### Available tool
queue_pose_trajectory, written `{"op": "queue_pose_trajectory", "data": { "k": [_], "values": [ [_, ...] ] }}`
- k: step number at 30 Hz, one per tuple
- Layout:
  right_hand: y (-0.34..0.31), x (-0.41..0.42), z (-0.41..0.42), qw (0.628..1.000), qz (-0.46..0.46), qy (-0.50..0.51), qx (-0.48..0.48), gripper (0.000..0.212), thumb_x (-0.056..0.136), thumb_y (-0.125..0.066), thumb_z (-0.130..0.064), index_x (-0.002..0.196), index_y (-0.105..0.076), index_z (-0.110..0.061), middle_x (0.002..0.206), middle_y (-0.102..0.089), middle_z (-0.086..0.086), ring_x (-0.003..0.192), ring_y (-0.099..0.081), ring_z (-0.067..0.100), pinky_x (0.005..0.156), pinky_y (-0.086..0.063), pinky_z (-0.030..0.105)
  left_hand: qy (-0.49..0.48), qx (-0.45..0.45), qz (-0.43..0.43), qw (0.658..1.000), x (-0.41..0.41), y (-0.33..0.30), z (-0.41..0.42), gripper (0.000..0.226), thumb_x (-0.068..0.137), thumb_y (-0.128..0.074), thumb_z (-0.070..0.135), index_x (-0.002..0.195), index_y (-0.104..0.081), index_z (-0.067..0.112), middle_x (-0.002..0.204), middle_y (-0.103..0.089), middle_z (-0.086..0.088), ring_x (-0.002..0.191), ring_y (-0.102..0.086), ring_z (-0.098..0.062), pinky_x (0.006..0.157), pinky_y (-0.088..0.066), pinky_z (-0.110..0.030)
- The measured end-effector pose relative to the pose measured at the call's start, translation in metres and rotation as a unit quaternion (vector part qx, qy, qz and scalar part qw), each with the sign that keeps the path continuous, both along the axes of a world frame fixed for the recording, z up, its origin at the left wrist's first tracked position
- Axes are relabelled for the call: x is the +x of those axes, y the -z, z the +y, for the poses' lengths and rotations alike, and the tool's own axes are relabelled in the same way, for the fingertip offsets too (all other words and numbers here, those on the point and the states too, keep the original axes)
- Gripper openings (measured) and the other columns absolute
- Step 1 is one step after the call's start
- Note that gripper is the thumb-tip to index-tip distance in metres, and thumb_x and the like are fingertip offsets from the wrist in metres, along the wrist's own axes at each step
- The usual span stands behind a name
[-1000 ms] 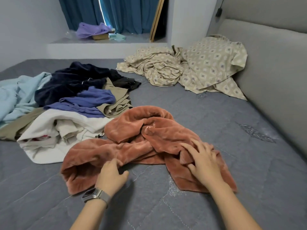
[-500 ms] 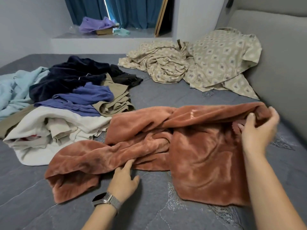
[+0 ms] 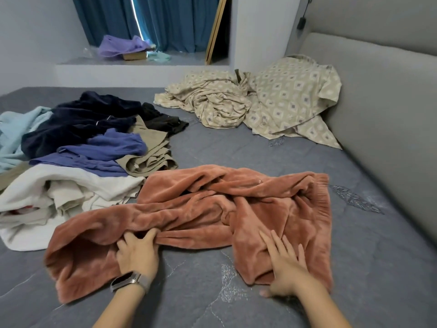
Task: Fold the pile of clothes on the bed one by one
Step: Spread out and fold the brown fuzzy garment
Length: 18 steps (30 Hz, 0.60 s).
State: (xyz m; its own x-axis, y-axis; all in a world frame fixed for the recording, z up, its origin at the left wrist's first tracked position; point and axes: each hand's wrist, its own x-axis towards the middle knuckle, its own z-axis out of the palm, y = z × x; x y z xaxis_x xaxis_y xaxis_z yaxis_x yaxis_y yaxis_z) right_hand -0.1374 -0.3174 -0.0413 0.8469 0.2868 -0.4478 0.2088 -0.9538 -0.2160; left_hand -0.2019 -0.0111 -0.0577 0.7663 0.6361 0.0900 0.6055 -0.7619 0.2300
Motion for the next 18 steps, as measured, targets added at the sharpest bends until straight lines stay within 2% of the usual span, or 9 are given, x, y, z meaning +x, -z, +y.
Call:
{"op": "queue_pose_trajectory", "data": {
  "k": [2, 3, 5, 7, 9, 11, 14, 16, 18],
  "values": [
    [-0.005, -0.003, -0.012, 0.997, -0.044, 0.032, 0.047, 0.091, 0.082, -0.057, -0.012, 0.147, -0.006, -0.05, 0.16, 0.005, -0.012, 0.148, 0.005, 0.014, 0.116, 0.006, 0.055, -0.005, -0.041, -0.081, 0.996, -0.008, -0.009, 0.006, 0.027, 0.078, -0.071, 0.007, 0.102, -0.071, 0.02, 0.104, -0.045, -0.027, 0.09, -0.047, -0.048, 0.081, -0.043, -0.054],
    [-0.005, -0.004, -0.019, 0.995, -0.063, 0.053, 0.061, 0.085, 0.081, -0.047, -0.002, 0.144, -0.018, -0.052, 0.16, -0.006, -0.012, 0.148, -0.003, 0.012, 0.117, 0.0, 0.052, -0.018, -0.073, -0.129, 0.989, -0.013, -0.014, 0.01, 0.029, 0.079, -0.066, 0.0, 0.105, -0.069, 0.014, 0.111, -0.044, -0.029, 0.097, -0.046, -0.049, 0.089, -0.04, -0.053],
    [-0.006, -0.007, -0.031, 0.99, -0.087, 0.075, 0.078, 0.08, 0.08, -0.039, 0.003, 0.136, -0.033, -0.053, 0.155, -0.026, -0.011, 0.145, -0.018, 0.012, 0.119, -0.011, 0.045, -0.062, -0.149, -0.204, 0.965, -0.028, -0.028, 0.024, 0.031, 0.083, -0.054, -0.009, 0.111, -0.063, 0.0, 0.12, -0.042, -0.034, 0.111, -0.042, -0.047, 0.102, -0.033, -0.048],
    [-0.004, -0.01, -0.044, 0.982, -0.118, 0.102, 0.107, 0.07, 0.079, -0.039, 0.002, 0.124, -0.047, -0.051, 0.141, -0.049, -0.009, 0.133, -0.041, 0.017, 0.113, -0.029, 0.041, -0.115, -0.189, -0.221, 0.95, -0.046, -0.038, 0.044, 0.031, 0.087, -0.044, -0.002, 0.114, -0.059, -0.007, 0.122, -0.045, -0.039, 0.116, -0.042, -0.046, 0.106, -0.031, -0.046],
    [-0.007, -0.017, -0.052, 0.97, -0.151, 0.148, 0.119, 0.061, 0.078, -0.04, 0.001, 0.112, -0.058, -0.046, 0.123, -0.06, -0.008, 0.117, -0.054, 0.025, 0.1, -0.042, 0.038, -0.139, -0.194, -0.2, 0.95, -0.062, -0.038, 0.062, 0.05, 0.078, -0.034, 0.016, 0.114, -0.059, -0.008, 0.117, -0.053, -0.04, 0.113, -0.047, -0.05, 0.101, -0.036, -0.051],
    [-0.012, -0.024, -0.059, 0.963, -0.178, 0.184, 0.083, 0.056, 0.083, -0.04, -0.001, 0.115, -0.062, -0.041, 0.125, -0.061, -0.007, 0.117, -0.054, 0.025, 0.103, -0.038, 0.037, -0.13, -0.21, -0.195, 0.949, -0.075, -0.031, 0.071, 0.062, 0.065, -0.029, 0.02, 0.113, -0.059, -0.006, 0.116, -0.055, -0.037, 0.112, -0.048, -0.05, 0.1, -0.038, -0.055],
    [-0.018, -0.03, -0.072, 0.949, -0.187, 0.255, -0.003, 0.05, 0.09, -0.038, -0.006, 0.118, -0.063, -0.04, 0.129, -0.062, 0.0, 0.121, -0.054, 0.023, 0.116, -0.021, 0.037, -0.035, -0.13, -0.21, 0.968, -0.094, -0.04, 0.062, 0.043, 0.069, -0.036, 0.008, 0.104, -0.059, -0.005, 0.112, -0.057, -0.03, 0.112, -0.048, -0.046, 0.1, -0.037, -0.056],
    [-0.022, -0.035, -0.087, 0.929, -0.154, 0.333, -0.04, 0.043, 0.093, -0.038, -0.008, 0.116, -0.065, -0.032, 0.124, -0.064, 0.005, 0.119, -0.056, 0.023, 0.117, -0.017, 0.038, 0.067, -0.071, -0.199, 0.975, -0.104, -0.05, 0.056, 0.033, 0.073, -0.048, -0.003, 0.102, -0.06, 0.009, 0.105, -0.064, -0.023, 0.107, -0.056, -0.043, 0.094, -0.041, -0.054],
    [-0.025, -0.04, -0.097, 0.915, -0.135, 0.373, -0.077, 0.04, 0.095, -0.036, -0.01, 0.117, -0.065, -0.024, 0.125, -0.064, 0.005, 0.121, -0.056, 0.02, 0.118, -0.008, 0.044, 0.15, -0.048, -0.138, 0.978, -0.115, -0.054, 0.051, 0.038, 0.074, -0.052, 0.009, 0.107, -0.052, 0.026, 0.091, -0.069, -0.016, 0.091, -0.063, -0.037, 0.085, -0.047, -0.051]
  ]
}}
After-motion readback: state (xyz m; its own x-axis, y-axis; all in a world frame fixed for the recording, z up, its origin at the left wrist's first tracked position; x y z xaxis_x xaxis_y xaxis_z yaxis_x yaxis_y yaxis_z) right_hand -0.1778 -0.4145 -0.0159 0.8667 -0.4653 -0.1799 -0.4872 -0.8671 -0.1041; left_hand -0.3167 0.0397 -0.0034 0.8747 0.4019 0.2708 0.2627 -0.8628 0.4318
